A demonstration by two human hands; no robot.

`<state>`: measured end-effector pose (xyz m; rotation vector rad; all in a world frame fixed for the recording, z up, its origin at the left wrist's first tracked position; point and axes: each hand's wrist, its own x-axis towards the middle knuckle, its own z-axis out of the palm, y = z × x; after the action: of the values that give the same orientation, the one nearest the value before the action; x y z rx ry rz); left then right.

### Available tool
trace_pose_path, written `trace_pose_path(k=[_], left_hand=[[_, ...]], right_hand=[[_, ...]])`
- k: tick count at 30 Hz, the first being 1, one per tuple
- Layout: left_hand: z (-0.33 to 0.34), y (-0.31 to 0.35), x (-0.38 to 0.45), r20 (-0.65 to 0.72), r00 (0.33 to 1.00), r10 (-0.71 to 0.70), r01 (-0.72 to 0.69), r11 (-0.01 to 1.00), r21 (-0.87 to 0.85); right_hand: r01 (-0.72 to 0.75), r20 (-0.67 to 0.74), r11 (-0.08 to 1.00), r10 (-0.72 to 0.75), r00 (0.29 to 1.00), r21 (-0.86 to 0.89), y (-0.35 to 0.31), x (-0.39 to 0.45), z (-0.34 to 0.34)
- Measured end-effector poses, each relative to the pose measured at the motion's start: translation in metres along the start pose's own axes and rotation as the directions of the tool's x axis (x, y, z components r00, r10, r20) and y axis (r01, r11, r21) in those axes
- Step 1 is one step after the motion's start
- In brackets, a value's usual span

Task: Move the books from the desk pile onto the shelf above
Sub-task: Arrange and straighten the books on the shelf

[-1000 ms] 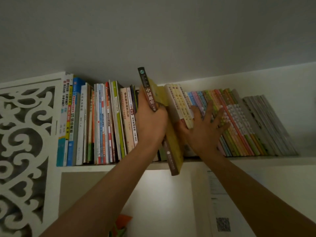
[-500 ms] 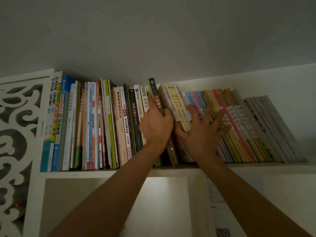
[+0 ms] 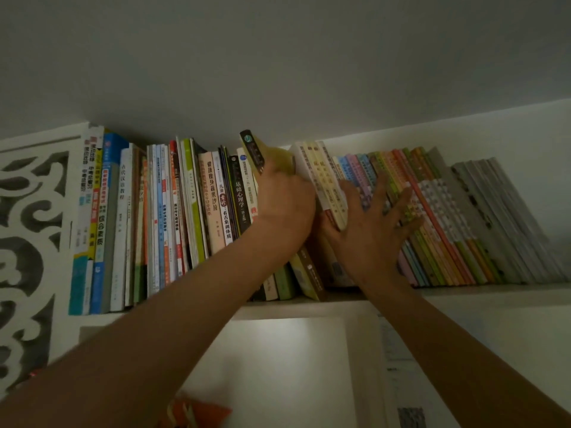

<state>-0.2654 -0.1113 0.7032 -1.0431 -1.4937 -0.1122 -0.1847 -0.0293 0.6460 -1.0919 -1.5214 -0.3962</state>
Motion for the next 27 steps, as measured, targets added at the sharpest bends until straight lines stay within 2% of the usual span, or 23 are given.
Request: trace_pose_path(k=[1,3,5,7,9,10,11,14,15,18,20,21,23,24,25,26,27], left_hand=[[-0.002,0.000,0.013,0.167,0.986,0.015,-0.032,0.994,0.101],[-0.006,0.000,0.032,0.368,0.930,0.001,-0.087,0.972,0.218],[0.000,-0.001,0.046,0.442,0.897,-0.022,-0.071,0.979,0.194],[0.015,0.000,0.054,0.506,0.862,-0.034,0.002,0.998,0.064],[0.015,0.003,0.053,0.560,0.828,0.009,-0.048,0.997,0.055],[0.017,0.005,0.056,0.571,0.820,0.027,-0.128,0.982,0.137],[0.017,0.005,0.060,0.518,0.854,0.048,-0.139,0.981,0.138],[0.011,0.007,0.063,0.440,0.894,0.085,-0.091,0.996,-0.007],[0.014,0.003,0.063,0.476,0.873,0.107,-0.170,0.981,0.091],[0.030,0.003,0.065,0.432,0.901,-0.034,-0.069,0.973,0.222],[0.027,-0.001,0.066,0.430,0.900,-0.072,0.006,0.988,0.153],[0.021,-0.005,0.063,0.409,0.912,-0.036,-0.020,0.991,0.131],[0.004,-0.012,0.054,0.247,0.967,0.062,-0.048,0.997,-0.064],[-0.005,-0.017,0.041,0.124,0.991,0.060,-0.042,0.988,-0.146],[-0.009,-0.023,0.027,-0.083,0.996,0.043,-0.057,0.984,-0.169],[-0.007,-0.027,0.013,-0.326,0.945,-0.011,-0.056,0.979,-0.195],[0.004,-0.028,-0.001,-0.494,0.865,-0.089,-0.043,0.967,-0.249]], right_hand=[[0.001,0.000,1.000,-0.001,1.000,0.008,0.000,0.000,-0.001],[0.000,-0.001,1.000,0.000,1.000,0.005,0.001,0.000,-0.001],[0.003,0.003,1.000,-0.003,1.000,-0.007,0.002,0.000,-0.002],[0.001,0.012,1.000,-0.001,1.000,-0.001,0.003,0.001,-0.002],[0.000,0.007,1.000,0.000,1.000,0.003,0.003,0.001,-0.002],[-0.002,0.002,1.000,0.002,1.000,0.001,0.004,0.001,-0.001],[-0.004,-0.004,1.000,0.004,1.000,-0.003,0.004,0.002,-0.001],[-0.018,-0.004,1.000,0.018,1.000,-0.014,0.007,0.004,0.000],[-0.021,-0.003,1.000,0.021,1.000,-0.018,0.008,0.004,-0.001],[-0.023,-0.007,1.000,0.023,1.000,-0.008,0.009,0.004,0.000],[-0.018,-0.006,1.000,0.018,1.000,-0.013,0.008,0.003,0.000],[-0.015,-0.004,1.000,0.014,1.000,-0.020,0.006,0.003,0.001],[-0.010,-0.004,1.000,0.010,1.000,-0.019,0.004,0.001,0.000],[-0.008,-0.004,1.000,0.008,1.000,-0.018,0.003,0.000,0.001],[-0.002,-0.004,1.000,0.002,1.000,-0.021,0.003,-0.001,0.001],[0.002,-0.005,1.000,-0.002,1.000,-0.019,0.002,-0.002,0.001],[0.004,-0.004,1.000,-0.004,1.000,-0.012,0.001,-0.002,0.001]])
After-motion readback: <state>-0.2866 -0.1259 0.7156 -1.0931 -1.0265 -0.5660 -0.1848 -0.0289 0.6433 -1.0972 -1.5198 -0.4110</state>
